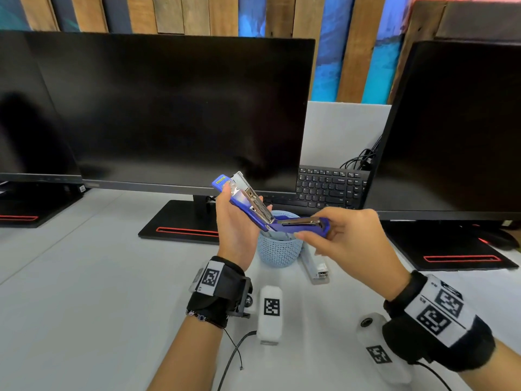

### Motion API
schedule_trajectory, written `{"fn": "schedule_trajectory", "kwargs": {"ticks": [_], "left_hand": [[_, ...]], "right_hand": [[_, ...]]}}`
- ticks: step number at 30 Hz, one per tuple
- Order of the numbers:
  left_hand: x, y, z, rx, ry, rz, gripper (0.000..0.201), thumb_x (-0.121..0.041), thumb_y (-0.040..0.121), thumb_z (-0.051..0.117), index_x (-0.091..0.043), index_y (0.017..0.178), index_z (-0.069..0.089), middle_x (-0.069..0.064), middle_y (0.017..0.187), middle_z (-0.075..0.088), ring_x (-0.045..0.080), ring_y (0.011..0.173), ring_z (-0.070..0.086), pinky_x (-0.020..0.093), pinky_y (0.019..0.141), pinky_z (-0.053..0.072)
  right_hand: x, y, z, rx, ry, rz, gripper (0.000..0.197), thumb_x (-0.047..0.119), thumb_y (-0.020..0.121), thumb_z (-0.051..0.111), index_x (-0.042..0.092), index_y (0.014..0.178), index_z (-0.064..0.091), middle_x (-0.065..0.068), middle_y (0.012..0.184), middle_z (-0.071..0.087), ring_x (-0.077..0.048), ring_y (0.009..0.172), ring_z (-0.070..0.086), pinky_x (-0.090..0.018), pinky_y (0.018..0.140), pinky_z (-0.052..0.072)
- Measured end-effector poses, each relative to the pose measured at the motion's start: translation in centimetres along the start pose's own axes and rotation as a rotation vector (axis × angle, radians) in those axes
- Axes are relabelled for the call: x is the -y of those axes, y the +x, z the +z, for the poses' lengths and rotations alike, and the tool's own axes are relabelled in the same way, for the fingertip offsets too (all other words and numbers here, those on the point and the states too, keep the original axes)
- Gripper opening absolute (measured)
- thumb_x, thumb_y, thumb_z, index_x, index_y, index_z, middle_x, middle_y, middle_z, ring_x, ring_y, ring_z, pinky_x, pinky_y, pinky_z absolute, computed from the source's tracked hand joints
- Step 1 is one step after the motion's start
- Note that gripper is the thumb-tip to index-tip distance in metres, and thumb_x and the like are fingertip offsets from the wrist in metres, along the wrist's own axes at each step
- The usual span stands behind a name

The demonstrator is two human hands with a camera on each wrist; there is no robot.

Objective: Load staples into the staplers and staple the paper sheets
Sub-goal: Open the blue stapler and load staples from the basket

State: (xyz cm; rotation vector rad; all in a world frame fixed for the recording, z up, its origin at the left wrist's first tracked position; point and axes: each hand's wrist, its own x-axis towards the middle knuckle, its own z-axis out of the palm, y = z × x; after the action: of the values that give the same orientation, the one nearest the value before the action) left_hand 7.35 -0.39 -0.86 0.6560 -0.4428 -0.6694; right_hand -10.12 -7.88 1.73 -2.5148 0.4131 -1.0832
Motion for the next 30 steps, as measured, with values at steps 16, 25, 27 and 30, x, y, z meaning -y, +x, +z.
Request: {"fn": "schedule_trajectory", "kwargs": {"ticks": [16, 25, 27, 30], "left_hand": [[2.0, -0.6, 0.7, 0.321, 0.421, 0.090, 0.073, -0.055, 0.069, 0.067, -0.033, 0.133, 0.039, 0.000, 0.118, 0.060, 0.012, 0.105, 0.064, 0.036, 0.094, 0.053], [1.9, -0.7, 0.2, 0.354, 0.456, 0.186, 0.061, -0.043, 0.070, 0.073, -0.046, 0.121, 0.041, -0.022, 0.103, 0.065, 0.002, 0.101, 0.064, 0.031, 0.089, 0.052], [1.9, -0.6, 0.1, 0.344, 0.443, 0.186, 0.074, -0.054, 0.059, 0.081, -0.047, 0.121, 0.040, -0.015, 0.112, 0.062, 0.003, 0.104, 0.063, 0.031, 0.088, 0.053], [2.1, -0.7, 0.3, 0.333, 0.422, 0.176, 0.071, -0.047, 0.062, 0.080, -0.046, 0.121, 0.039, -0.011, 0.117, 0.058, -0.002, 0.102, 0.064, 0.025, 0.082, 0.054]], "right_hand": [[0.2, 2.4, 1.1, 0.058, 0.402, 0.092, 0.014, 0.016, 0.080, 0.077, 0.012, 0.093, 0.073, -0.003, 0.069, 0.074, -0.016, 0.062, 0.072, -0.027, 0.066, 0.060], [-1.3, 1.5, 2.5, -0.090, 0.347, 0.206, 0.043, 0.046, 0.056, 0.085, 0.013, 0.077, 0.069, 0.002, 0.059, 0.062, -0.007, 0.053, 0.056, -0.025, 0.051, 0.054], [-1.6, 1.2, 3.0, -0.089, 0.330, 0.218, 0.047, 0.049, 0.055, 0.084, 0.013, 0.081, 0.069, 0.002, 0.064, 0.063, -0.004, 0.057, 0.056, -0.022, 0.054, 0.054], [-1.9, 1.1, 3.3, -0.075, 0.313, 0.249, 0.050, 0.052, 0.055, 0.083, 0.015, 0.087, 0.070, 0.004, 0.075, 0.069, -0.003, 0.067, 0.062, -0.012, 0.061, 0.051]]}}
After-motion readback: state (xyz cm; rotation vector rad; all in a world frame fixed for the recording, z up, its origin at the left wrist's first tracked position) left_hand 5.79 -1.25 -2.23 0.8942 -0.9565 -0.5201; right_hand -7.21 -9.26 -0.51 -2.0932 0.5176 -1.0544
